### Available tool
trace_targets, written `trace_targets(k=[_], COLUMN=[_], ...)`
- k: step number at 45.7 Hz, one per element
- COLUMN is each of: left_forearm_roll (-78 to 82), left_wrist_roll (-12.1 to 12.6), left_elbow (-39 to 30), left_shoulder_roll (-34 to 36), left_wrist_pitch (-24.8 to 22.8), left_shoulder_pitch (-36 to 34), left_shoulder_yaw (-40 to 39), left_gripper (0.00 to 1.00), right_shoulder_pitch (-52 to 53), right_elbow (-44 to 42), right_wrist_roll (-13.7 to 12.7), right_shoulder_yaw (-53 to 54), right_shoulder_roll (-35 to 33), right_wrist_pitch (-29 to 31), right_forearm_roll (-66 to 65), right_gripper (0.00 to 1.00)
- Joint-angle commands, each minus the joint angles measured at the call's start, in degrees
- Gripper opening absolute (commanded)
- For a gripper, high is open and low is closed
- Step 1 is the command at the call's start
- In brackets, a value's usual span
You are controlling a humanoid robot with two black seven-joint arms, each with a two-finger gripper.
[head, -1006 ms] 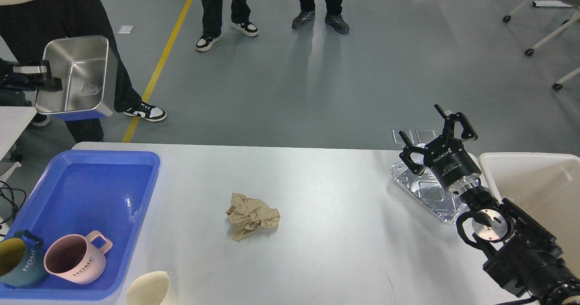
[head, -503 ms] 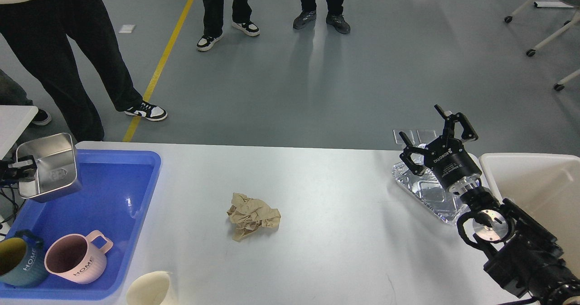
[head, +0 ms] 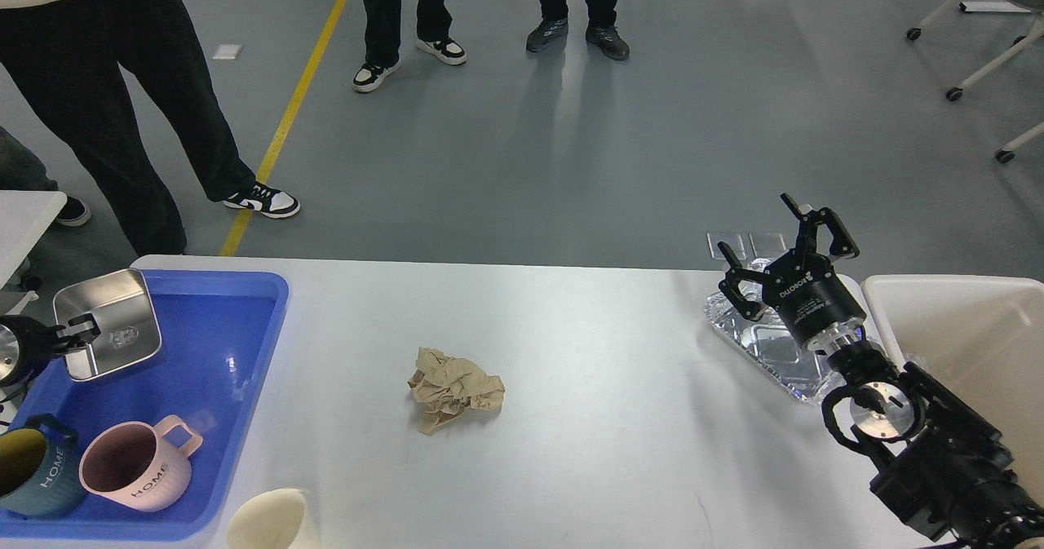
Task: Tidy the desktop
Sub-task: 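Lift the steel tray and lower it into the blue bin, then release the steel tray and withdraw the left gripper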
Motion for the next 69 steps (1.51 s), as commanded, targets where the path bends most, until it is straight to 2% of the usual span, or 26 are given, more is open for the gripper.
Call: trace_targets(k=[1, 7, 13, 17, 22, 32, 35, 40, 42, 45, 51, 55, 60, 69], left_forearm_roll=[-1.4, -2.9, -4.3, -5.5, -7.0, -7.5, -7.5, -8.0, -9.1, -11.1, -11.9, -12.2, -16.0, -31.6], left_wrist_roll=[-0.7, -0.8, -1.1, -1.5, -1.7, -3.6, -4.5, -5.9, -6.5, -7.6, -10.6, -13.0, -15.7, -15.2], left_elbow=[3.3, 4.3, 7.2, 7.6, 7.7, 7.8, 7.8, 7.8, 7.8, 7.8, 7.7, 7.5, 6.6, 6.6], left_shoulder_roll=[-3.3, -5.7, -8.7, -9.1, -9.1, -8.6, -8.3, -7.6, -6.6, -4.2, -0.3, 0.6, 5.1, 8.6], left_wrist_pitch=[3.2, 4.9, 9.1, 9.6, 9.7, 9.7, 9.5, 8.8, 8.3, 6.0, -2.8, -6.6, -12.3, -21.3], left_shoulder_pitch=[-0.6, -0.6, -0.6, -0.6, -0.5, -0.4, -0.4, -1.2, -2.1, -3.7, -7.6, -11.6, -16.8, -28.4], left_shoulder_yaw=[2.7, 5.1, 8.1, 9.8, 11.2, 11.8, 11.8, 11.7, 11.8, 12.0, 11.9, 11.6, 10.9, 11.3], left_gripper=[0.02, 0.02, 0.05, 0.07, 0.14, 0.37, 0.53, 0.74, 0.80, 0.87, 0.94, 0.95, 0.95, 0.96], right_shoulder_pitch=[0.0, 0.1, 0.1, 0.1, 0.1, 0.1, 0.1, 0.1, 0.1, 0.2, 0.6, 0.6, 0.6, 0.7], right_elbow=[0.0, 0.0, 0.0, 0.0, 0.0, 0.0, 0.0, 0.0, 0.0, 0.0, 0.0, 0.0, 0.0, 0.0], right_wrist_roll=[0.0, 0.0, -0.1, -0.1, -0.1, -0.1, -0.1, -0.1, -0.1, -0.1, -0.1, -0.1, -0.1, -0.1], right_shoulder_yaw=[0.0, 0.0, 0.0, 0.1, 0.0, 0.0, 0.0, 0.0, 0.0, 0.0, 0.0, 0.0, 0.0, 0.0], right_shoulder_roll=[0.0, -0.1, -0.2, -0.3, -0.3, -0.2, -0.2, -0.2, -0.2, -0.3, -0.3, -0.3, -0.1, -0.1], right_wrist_pitch=[-0.1, 0.0, 0.0, 0.0, 0.0, 0.0, 0.0, 0.0, 0.0, 0.0, 0.0, 0.0, -0.1, -0.1], right_forearm_roll=[0.0, 0.0, 0.0, 0.0, 0.0, 0.0, 0.0, 0.0, 0.0, 0.0, 0.0, 0.0, 0.0, 0.0], right_gripper=[1.00, 1.00, 1.00, 1.00, 1.00, 1.00, 1.00, 1.00, 1.00, 1.00, 1.00, 1.00, 1.00, 1.00])
